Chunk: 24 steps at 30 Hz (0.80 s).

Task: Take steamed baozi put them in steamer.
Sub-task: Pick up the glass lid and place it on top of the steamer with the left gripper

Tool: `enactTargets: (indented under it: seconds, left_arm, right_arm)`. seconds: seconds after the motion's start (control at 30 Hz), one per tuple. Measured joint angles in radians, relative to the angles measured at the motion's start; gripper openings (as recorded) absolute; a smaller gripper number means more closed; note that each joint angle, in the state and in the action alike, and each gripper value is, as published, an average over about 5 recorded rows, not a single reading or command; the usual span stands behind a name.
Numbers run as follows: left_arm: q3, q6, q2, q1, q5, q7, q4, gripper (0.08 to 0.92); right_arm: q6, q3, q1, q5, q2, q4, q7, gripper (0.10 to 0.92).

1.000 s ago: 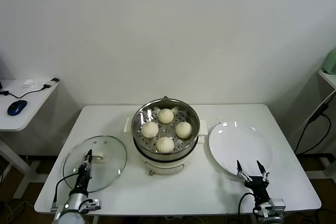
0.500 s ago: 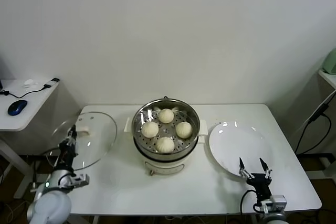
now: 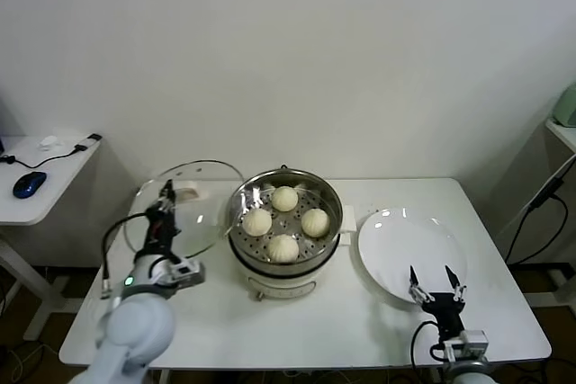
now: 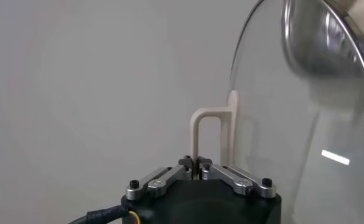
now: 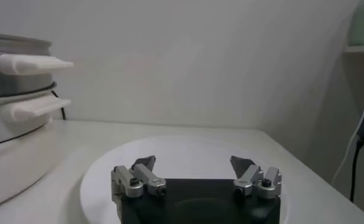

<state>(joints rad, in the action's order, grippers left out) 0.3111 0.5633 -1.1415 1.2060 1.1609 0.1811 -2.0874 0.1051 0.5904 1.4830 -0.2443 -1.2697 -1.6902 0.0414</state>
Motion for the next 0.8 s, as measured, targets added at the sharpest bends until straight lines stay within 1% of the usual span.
enactTargets:
  seconds: [0.17,0.37,0.57,0.8]
  left_arm:
    - [-0.141,0.078,-0.066,-0.081,0.087,0.045,0.01,0.139]
    - [-0.273,0.139,-0.154,-0.157,0.186,0.076,0.058,0.139]
    - [-0.361,0.171,-0.239,-0.194,0.272,0.088,0.118,0.139]
    - [-0.42,0.174,-0.322,-0.208,0.362,0.093,0.191,0.139]
  right_arm:
    - [0.015,0.001,-0.005,0.007,0.001,0.012,-0.001,0.823]
    - [0.032,0.004,-0.017,0.009,0.002,0.029,-0.002,0.823]
    - [0.045,0.004,-0.028,0.011,-0.002,0.045,0.002,0.823]
    - [0.065,0.004,-0.04,0.009,-0.01,0.065,0.005,0.823]
